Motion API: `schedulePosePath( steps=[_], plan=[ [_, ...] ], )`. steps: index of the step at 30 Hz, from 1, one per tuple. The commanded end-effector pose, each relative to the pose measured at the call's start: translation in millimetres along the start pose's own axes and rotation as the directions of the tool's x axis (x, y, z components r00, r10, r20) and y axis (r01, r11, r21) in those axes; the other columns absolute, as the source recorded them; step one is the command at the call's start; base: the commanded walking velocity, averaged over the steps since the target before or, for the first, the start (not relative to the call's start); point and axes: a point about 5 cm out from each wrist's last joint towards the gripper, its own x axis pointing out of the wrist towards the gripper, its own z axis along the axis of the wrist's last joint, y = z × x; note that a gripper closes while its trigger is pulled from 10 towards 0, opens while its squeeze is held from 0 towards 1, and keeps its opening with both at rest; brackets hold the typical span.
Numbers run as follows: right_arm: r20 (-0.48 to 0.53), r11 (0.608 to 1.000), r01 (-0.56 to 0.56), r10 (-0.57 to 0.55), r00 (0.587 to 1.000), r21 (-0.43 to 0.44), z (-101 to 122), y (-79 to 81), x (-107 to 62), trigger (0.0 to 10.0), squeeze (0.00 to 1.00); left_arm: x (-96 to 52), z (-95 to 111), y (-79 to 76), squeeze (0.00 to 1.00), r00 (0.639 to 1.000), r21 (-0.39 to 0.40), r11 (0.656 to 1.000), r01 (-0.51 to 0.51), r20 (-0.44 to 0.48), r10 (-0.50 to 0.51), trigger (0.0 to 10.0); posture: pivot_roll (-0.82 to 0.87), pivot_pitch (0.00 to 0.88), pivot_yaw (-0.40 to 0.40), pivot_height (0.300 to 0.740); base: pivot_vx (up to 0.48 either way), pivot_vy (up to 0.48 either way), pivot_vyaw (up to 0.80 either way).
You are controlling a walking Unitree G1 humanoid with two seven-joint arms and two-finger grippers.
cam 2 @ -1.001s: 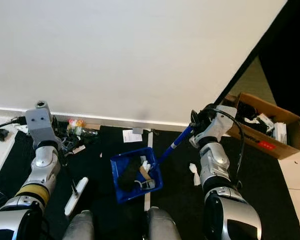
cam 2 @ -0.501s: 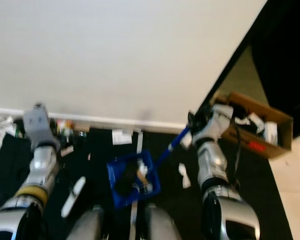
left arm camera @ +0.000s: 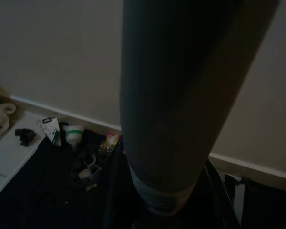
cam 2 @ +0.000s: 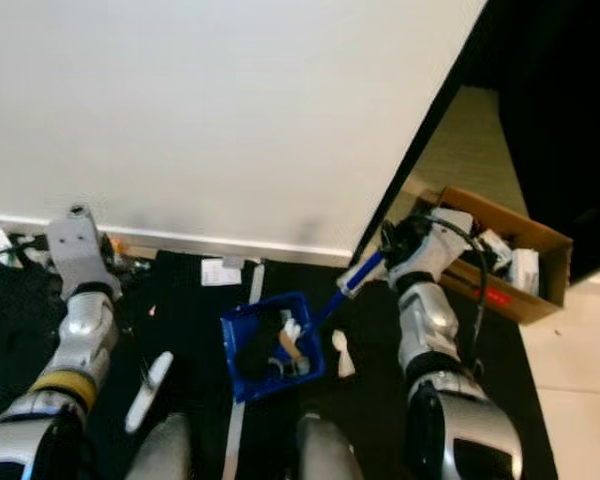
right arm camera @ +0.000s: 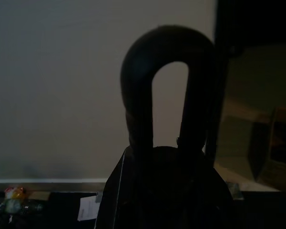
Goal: Sweep floor
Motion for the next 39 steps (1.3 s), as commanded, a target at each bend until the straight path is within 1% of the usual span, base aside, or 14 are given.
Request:
schedulePosePath(
  steps=[1,25,39],
  plan=[
    [0.043,1.0,0.02,-0.02,0.999,0.014,7.5,-5.3,0.8,10.0,0.0,-4.0,-6.8,-3.8,0.0,1.0,-0.001,1.0,0.013,-0.029,-0.013,10.0,0.02,0.076,-0.065,0.74,0.0,-0.48,0.0],
    [0.041,1.0,0.019,-0.019,0.999,0.014,6.3,-5.3,-0.2,10.0,0.0,-4.4,-7.7,-4.3,0.0,0.999,0.004,1.0,0.022,-0.032,-0.022,10.0,0.02,0.066,-0.063,0.74,0.0,-0.48,0.0],
    [0.043,1.0,0.022,-0.023,0.999,0.015,6.3,-5.5,-0.5,10.0,0.0,-4.7,-8.3,-4.7,0.0,0.999,0.006,1.0,0.024,-0.036,-0.024,10.0,0.02,0.08,-0.063,0.74,0.0,-0.48,0.0]
  ],
)
